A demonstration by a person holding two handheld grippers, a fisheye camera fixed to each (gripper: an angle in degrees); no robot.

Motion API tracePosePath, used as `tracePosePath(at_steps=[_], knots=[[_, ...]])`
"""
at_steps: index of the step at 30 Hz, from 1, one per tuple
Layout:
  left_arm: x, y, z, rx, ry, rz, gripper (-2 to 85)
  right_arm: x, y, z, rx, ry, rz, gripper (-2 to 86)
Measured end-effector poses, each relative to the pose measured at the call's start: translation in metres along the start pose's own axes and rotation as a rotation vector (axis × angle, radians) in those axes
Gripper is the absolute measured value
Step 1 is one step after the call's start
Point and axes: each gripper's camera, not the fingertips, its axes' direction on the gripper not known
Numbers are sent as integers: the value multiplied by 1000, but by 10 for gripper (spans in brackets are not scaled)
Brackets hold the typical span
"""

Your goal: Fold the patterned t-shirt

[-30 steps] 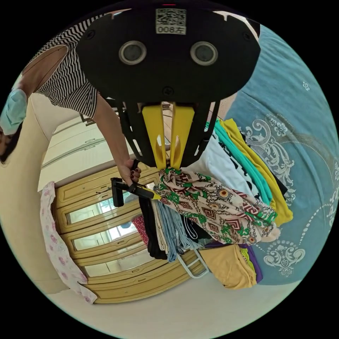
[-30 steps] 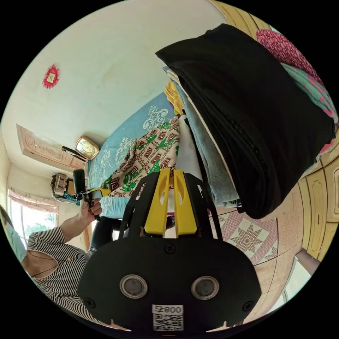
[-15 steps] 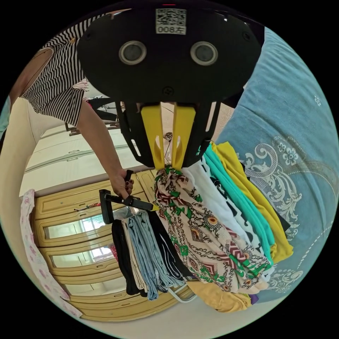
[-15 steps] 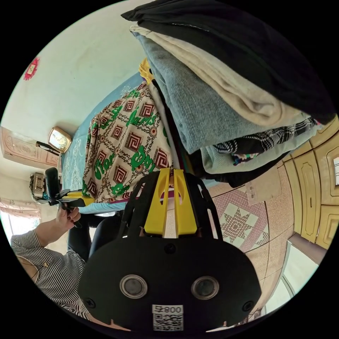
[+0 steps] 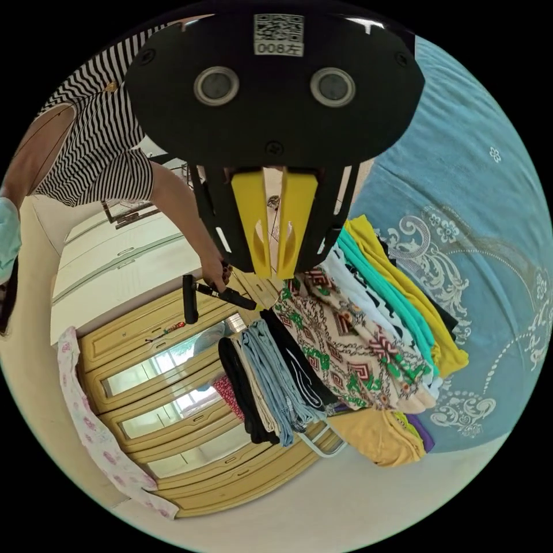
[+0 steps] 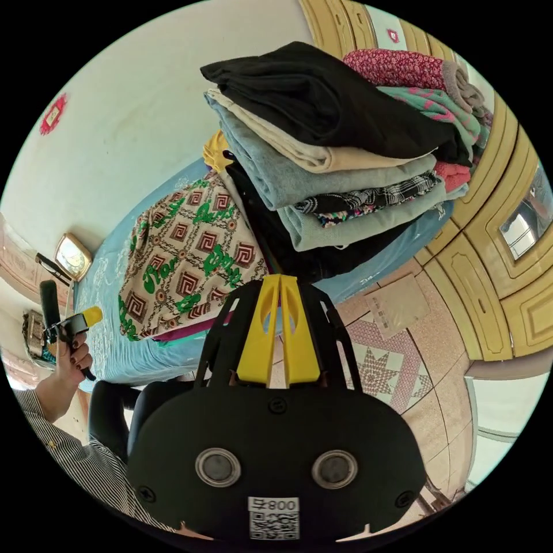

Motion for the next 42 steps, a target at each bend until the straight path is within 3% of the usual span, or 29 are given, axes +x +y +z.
tracePosePath(at_steps=[4, 10, 16, 22, 27, 32, 35, 38, 42], knots=[[13, -38, 8, 10, -62, 64, 6, -32, 8, -14, 85, -42, -79, 1], [3, -65, 36, -137, -365, 69, 2, -67, -5, 40, -76, 119, -164, 1], [-22, -45, 9, -92, -351, -12, 1, -70, 15, 59, -29, 129, -177, 1], [-7, -75, -4, 7, -302, 68, 1, -70, 24, 63, -3, 149, -165, 2], [-33, -98, 13, -149, -560, 39, 1, -59, 27, 66, -8, 117, -134, 1], [-37, -71, -21, -58, -417, 38, 1, -38, 30, 53, 16, 28, -51, 1], [-25, -49, -32, -43, -334, 88, 1, -33, 46, 25, 123, -55, 4, 1], [-24, -34, -25, -86, -287, 106, 1, -51, 71, 0, 223, -191, -18, 1], [-40, -29, -13, -177, -330, 68, 1, -91, 96, 6, 199, -339, -113, 1]])
